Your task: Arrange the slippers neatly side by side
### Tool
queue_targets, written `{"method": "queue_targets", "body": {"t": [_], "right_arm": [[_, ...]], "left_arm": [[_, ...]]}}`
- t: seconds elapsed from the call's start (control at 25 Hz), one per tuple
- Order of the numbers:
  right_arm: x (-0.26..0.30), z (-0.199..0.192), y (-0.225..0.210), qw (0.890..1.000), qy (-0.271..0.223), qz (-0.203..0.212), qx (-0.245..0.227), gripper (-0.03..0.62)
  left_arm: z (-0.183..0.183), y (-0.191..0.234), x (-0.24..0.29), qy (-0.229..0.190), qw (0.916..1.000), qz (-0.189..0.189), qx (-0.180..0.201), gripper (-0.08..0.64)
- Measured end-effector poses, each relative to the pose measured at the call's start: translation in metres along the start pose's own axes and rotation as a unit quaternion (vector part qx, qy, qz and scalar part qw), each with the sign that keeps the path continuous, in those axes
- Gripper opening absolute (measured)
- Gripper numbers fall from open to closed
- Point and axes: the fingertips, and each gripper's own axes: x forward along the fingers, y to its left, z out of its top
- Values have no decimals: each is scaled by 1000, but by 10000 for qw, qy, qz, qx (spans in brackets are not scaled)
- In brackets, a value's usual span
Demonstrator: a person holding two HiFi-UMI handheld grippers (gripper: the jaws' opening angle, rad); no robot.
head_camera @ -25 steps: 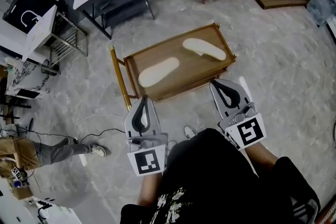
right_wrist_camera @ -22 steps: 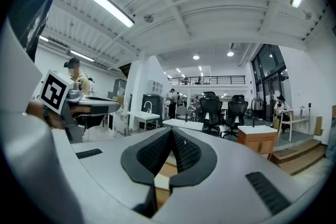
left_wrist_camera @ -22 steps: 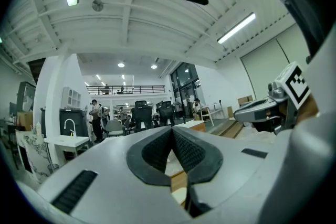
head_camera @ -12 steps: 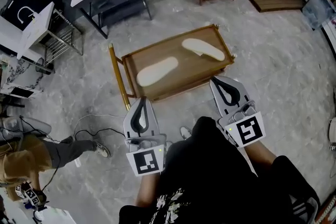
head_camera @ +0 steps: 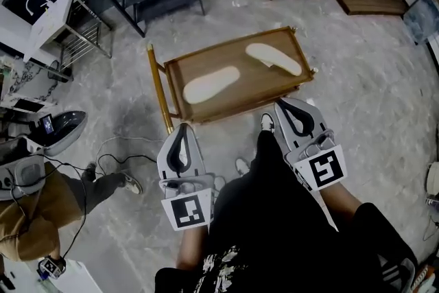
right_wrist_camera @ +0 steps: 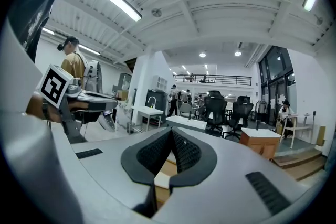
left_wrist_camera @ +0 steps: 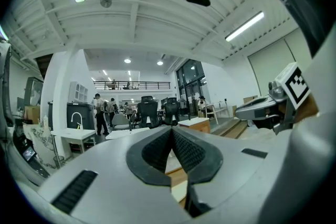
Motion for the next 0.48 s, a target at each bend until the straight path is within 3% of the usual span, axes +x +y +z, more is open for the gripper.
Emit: {"method": "queue_targets", "body": {"t": [0.28, 0.48], "right_arm": [[27, -1, 1, 9996, -60, 263, 122, -2], [21, -18, -13, 9995, 207, 95, 230, -2]], "left_arm": [[-7, 15, 5, 223, 9995, 229, 82, 0], [-12, 6, 25, 236, 9997, 22, 34, 0]]}}
